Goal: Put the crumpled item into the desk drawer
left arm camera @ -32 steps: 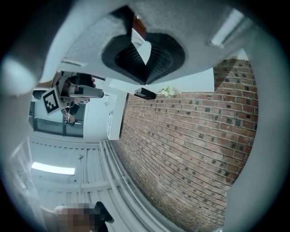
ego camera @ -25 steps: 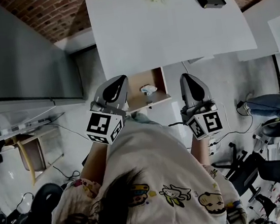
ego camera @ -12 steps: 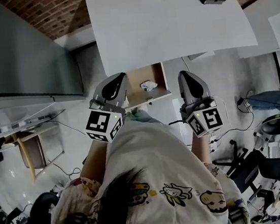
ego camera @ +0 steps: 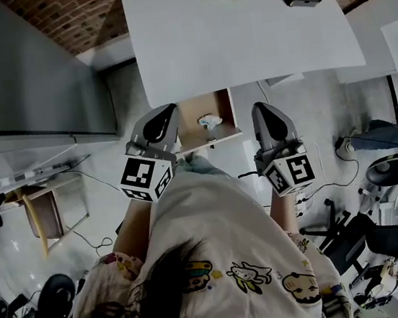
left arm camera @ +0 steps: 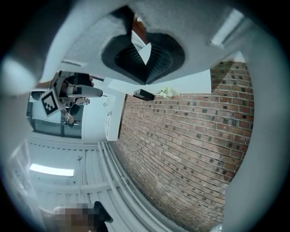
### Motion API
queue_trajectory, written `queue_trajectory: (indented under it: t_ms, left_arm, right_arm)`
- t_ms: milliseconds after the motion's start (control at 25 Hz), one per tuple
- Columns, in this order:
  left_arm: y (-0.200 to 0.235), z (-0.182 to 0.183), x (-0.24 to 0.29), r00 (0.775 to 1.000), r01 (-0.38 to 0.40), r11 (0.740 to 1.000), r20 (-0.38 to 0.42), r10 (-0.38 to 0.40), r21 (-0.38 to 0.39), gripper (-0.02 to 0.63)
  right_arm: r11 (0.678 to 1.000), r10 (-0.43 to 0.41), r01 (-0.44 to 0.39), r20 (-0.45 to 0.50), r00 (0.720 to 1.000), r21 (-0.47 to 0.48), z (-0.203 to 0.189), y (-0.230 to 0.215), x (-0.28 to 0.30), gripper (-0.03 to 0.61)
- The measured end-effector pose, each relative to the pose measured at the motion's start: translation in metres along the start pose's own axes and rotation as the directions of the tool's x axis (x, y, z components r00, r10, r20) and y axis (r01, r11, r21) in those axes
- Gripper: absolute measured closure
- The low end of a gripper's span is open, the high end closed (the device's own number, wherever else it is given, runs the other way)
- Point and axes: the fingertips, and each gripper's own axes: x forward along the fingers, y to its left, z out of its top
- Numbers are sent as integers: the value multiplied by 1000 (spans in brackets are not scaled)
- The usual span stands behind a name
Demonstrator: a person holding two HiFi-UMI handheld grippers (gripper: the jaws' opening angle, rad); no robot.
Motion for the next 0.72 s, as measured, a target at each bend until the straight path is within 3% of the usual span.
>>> queue_trajectory:
  t_ms: [720]
  left_arm:
    - [3, 0, -2, 1000, -8, 1000, 8, 8, -3, 615]
  right_arm:
    - [1000, 20, -20, 1, 1000, 1, 1, 4, 4, 569]
